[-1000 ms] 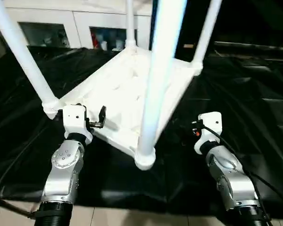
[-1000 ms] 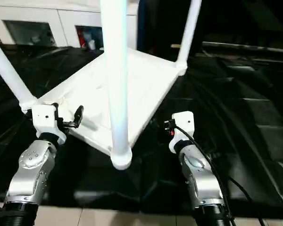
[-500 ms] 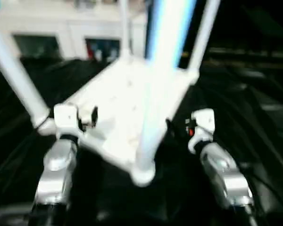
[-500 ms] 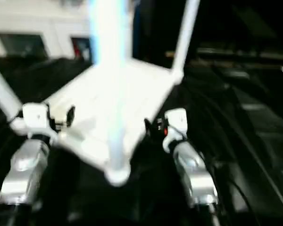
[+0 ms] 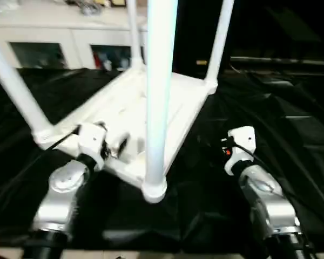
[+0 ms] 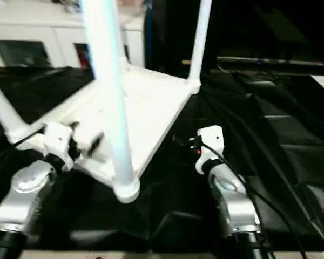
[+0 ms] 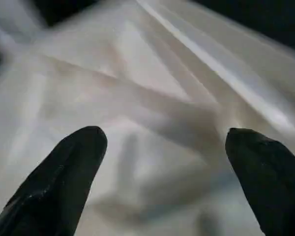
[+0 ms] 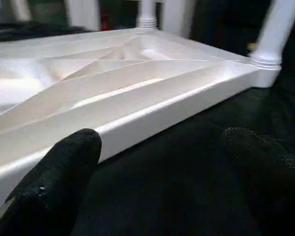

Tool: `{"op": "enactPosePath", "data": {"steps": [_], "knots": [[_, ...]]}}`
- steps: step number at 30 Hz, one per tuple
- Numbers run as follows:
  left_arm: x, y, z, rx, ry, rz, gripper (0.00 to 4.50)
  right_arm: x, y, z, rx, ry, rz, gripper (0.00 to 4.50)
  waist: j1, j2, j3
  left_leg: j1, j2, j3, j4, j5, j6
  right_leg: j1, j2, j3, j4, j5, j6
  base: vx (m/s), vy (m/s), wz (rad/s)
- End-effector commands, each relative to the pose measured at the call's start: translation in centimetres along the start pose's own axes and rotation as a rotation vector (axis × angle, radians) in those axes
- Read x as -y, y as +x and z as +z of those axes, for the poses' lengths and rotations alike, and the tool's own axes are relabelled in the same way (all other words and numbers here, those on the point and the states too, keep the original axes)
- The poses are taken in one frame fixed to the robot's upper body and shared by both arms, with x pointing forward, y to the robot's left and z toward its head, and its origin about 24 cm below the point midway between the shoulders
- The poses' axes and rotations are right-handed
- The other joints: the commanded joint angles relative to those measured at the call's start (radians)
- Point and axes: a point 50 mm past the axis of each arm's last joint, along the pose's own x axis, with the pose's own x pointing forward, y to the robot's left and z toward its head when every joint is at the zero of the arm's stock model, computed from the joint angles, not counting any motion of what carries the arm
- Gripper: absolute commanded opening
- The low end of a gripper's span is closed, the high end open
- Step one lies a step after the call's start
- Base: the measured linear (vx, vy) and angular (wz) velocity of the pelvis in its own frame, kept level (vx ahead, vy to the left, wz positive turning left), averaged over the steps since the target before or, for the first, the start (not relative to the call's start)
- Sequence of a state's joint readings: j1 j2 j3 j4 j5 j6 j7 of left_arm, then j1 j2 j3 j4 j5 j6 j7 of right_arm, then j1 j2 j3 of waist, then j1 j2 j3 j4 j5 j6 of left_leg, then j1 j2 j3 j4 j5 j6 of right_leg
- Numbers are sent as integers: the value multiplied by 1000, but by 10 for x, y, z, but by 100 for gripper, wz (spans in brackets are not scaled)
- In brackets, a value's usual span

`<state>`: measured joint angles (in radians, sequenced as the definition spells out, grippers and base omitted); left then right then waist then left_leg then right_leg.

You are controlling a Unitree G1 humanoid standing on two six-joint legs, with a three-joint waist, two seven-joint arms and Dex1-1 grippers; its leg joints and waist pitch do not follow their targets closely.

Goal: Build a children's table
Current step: Rotate table base

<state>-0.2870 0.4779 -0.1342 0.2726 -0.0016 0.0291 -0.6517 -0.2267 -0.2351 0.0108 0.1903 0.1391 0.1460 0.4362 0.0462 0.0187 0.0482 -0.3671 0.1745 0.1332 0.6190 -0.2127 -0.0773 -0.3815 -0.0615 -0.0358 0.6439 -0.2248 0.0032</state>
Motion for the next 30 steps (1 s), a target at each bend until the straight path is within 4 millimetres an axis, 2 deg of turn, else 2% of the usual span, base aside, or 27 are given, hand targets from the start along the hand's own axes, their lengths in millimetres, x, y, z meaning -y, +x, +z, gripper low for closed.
{"op": "enactPosePath", "data": {"steps": [1,3,4,6,8,9,10,12,15,21,24,25,26,28,29,30], "knots": [[6,2,-4,-66,59,-131,450,-2,1,5,5,-19,69,441,-1,11,-42,7,40,-10,-102,-345,-25,24,-71,47,-108,-367,-135,0,0,0],[0,0,-4,-104,84,-184,450,-1,-2,4,-23,-70,127,441,-1,11,-45,8,40,-6,-98,-315,-18,24,-70,46,-106,-326,-162,0,0,0],[-4,-1,-3,-115,96,-196,450,-1,-4,3,-34,-90,151,441,-1,19,-45,9,38,-6,-97,-314,-17,24,-70,46,-105,-323,-168,0,0,0],[-13,-3,1,-132,111,-237,450,0,-8,2,-63,-126,222,441,-2,13,-49,2,37,-2,-93,-275,-9,32,-70,45,-101,-280,-183,0,0,0],[-18,-5,5,-127,108,-271,450,1,-11,2,-80,-146,266,441,-3,14,-52,-1,38,0,-91,-226,4,35,-69,45,-95,-217,-200,0,0,0],[-21,-5,7,-125,108,-289,450,1,-12,2,-87,-156,283,441,-3,18,-54,-3,38,1,-88,-201,8,37,-68,43,-91,-176,-214,0,0,0],[-23,-6,9,-123,114,-298,450,2,-13,2,-91,-167,294,441,-3,18,-54,-3,38,1,-88,-201,8,37,-68,43,-91,-176,-214,0,0,0],[-27,-5,15,-102,100,-311,450,3,-14,2,-96,-178,305,441,-3,19,-61,1,39,6,-82,-156,18,39,-65,41,-80,-56,-252,0,0,0],[-35,-5,22,-67,64,-312,450,5,-15,3,-96,-181,316,441,-4,20,-62,2,39,8,-81,-140,29,42,-64,38,-75,3,-274,0,0,0],[-42,-15,30,-85,22,-437,450,1,-20,7,-102,-174,420,441,-6,23,-59,5,44,11,-85,-161,37,44,-65,38,-77,-3,-284,0,0,0],[-36,-21,29,-146,39,-567,450,-5,-25,8,-126,-168,509,441,-4,24,-57,8,46,11,-89,-171,40,45,-66,39,-80,-20,-285,0,0,0],[-31,-21,28,-157,56,-615,450,-8,-26,9,-131,-168,539,441,-4,29,-57,8,47,11,-89,-173,39,45,-67,39,-80,-23,-286,0,0,0],[-29,-20,27,-161,75,-625,421,-10,-27,9,-133,-168,554,450,-4,30,-55,9,48,12,-90,-182,37,45,-66,39,-83,-30,-287,0,0,0],[-28,-20,27,-161,76,-628,414,-10,-27,9,-134,-167,558,450,-1,27,-56,10,48,14,-89,-183,35,45,-68,39,-83,-39,-292,0,0,0],[-26,-18,27,-161,81,-643,403,-13,-28,9,-139,-161,579,450,0,29,-55,9,47,16,-89,-178,35,45,-67,38,-84,-47,-292,0,0,0],[-23,-16,26,-162,82,-658,403,-16,-29,8,-146,-164,601,450,2,39,-56,9,48,15,-88,-178,32,44,-69,38,-83,-51,-291,0,0,0]]}}
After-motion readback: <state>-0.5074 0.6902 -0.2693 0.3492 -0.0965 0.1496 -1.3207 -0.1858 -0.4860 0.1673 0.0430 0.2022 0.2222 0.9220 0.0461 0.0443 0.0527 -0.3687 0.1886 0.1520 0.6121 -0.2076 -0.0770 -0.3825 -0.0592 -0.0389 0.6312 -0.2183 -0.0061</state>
